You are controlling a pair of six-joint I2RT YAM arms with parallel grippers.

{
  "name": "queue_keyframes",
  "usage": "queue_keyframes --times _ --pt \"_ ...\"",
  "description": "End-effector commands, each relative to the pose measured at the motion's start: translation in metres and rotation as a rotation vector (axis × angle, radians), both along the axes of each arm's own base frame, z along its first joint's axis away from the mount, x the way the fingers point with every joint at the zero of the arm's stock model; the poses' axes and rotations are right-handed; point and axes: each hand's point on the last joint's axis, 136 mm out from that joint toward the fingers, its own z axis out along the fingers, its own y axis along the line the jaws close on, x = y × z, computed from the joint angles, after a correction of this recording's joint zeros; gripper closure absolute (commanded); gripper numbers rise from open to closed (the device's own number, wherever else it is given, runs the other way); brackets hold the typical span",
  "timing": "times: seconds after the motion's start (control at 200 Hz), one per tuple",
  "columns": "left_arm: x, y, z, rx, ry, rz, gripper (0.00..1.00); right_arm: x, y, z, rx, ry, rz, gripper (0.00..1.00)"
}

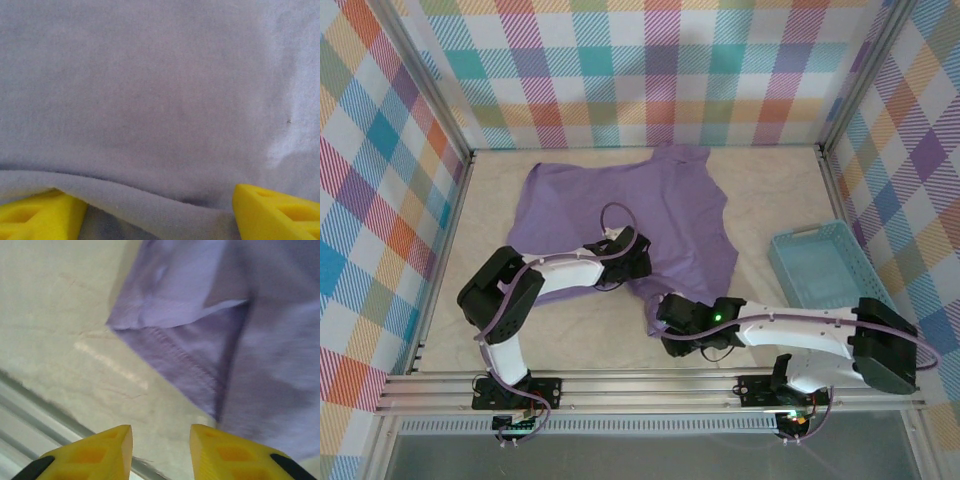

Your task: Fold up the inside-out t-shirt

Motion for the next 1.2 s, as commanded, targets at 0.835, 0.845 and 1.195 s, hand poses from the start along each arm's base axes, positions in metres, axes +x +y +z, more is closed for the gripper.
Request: queue_keyframes --times 0.835,0.845,1.195 --pt "-0.173 -0.061 0.007 0.456 -0.177 -0.591 0.37 0.07 -0.066 -0.009 0.094 0.112 -0.412 0.56" --pt "-0.173 -0.061 0.007 0.458 -0.18 -0.586 0.38 0.07 -0.066 -0.01 0.091 0.115 -0.412 0.56" --pt "-0.16 -0.044 0.012 0.455 -0.207 -0.481 0.61 0.075 -0.091 -0.048 -0.001 0.189 -0.508 0.6"
